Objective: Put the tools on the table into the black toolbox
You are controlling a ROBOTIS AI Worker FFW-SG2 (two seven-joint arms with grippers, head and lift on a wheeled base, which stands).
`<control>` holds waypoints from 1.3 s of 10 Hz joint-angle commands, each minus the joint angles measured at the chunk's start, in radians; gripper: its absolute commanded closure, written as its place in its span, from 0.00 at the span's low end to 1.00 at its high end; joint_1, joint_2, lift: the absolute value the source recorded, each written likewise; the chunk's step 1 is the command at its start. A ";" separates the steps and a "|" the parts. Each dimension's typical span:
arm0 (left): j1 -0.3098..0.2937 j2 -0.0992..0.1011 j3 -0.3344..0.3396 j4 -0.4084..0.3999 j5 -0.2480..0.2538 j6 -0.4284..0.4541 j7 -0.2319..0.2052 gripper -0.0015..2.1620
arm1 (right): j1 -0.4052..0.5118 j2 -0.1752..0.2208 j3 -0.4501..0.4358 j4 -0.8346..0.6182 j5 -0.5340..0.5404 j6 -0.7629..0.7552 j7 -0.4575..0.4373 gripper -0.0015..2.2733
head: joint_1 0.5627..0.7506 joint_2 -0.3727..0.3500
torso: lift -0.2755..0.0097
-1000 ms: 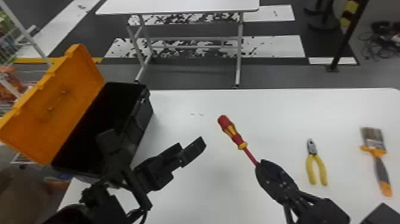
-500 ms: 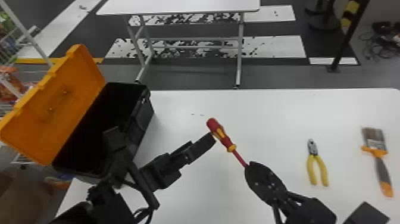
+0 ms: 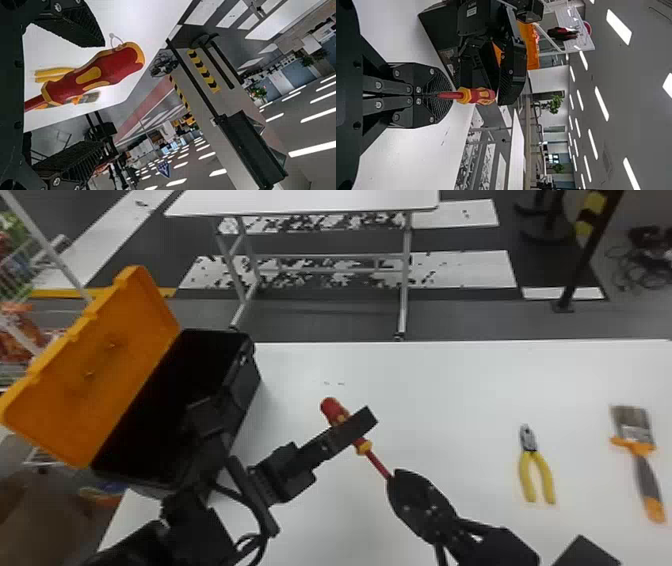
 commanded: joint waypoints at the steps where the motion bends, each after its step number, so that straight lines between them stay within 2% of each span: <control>1: -0.006 -0.002 0.000 0.017 0.008 -0.002 -0.004 0.07 | -0.001 -0.003 0.016 0.000 0.010 0.000 0.000 0.99 | 0.70 0.75 | 0.70; 3: -0.006 0.000 0.000 0.019 0.010 0.001 -0.004 0.10 | -0.002 -0.003 0.019 -0.003 0.013 0.003 -0.002 0.99 | 0.70 0.77 | 0.70; 5: -0.006 0.000 0.009 0.031 0.008 0.001 -0.010 0.22 | -0.001 -0.003 0.021 -0.006 0.013 0.003 -0.002 0.99 | 0.70 0.78 | 0.70; 6: -0.009 0.001 0.015 0.043 0.004 0.004 -0.016 0.38 | 0.001 -0.003 0.021 -0.006 0.013 0.003 -0.002 0.99 | 0.70 0.79 | 0.70; 7: -0.011 0.001 0.023 0.046 -0.007 0.010 -0.024 0.61 | 0.001 -0.003 0.021 -0.008 0.013 0.003 -0.002 0.99 | 0.70 0.79 | 0.70; 9: -0.023 0.000 0.038 0.054 -0.016 0.093 -0.052 0.91 | 0.001 -0.003 0.022 -0.008 0.013 0.006 -0.002 0.99 | 0.70 0.80 | 0.70; 10: -0.025 0.000 0.041 0.054 -0.019 0.096 -0.059 0.91 | 0.003 -0.003 0.022 -0.009 0.013 0.006 -0.003 0.99 | 0.70 0.80 | 0.70; 11: -0.025 0.000 0.041 0.054 -0.024 0.096 -0.065 0.98 | 0.003 -0.003 0.022 -0.009 0.011 0.000 -0.008 0.99 | 0.70 0.80 | 0.70; 12: -0.025 0.000 0.041 0.052 -0.025 0.096 -0.065 0.98 | 0.004 -0.003 0.022 -0.009 0.005 -0.018 -0.014 0.86 | 0.70 0.80 | 0.70; 13: -0.025 0.000 0.041 0.051 -0.025 0.096 -0.065 0.98 | 0.006 -0.003 0.022 -0.009 0.001 -0.022 -0.014 0.68 | 0.70 0.80 | 0.70</control>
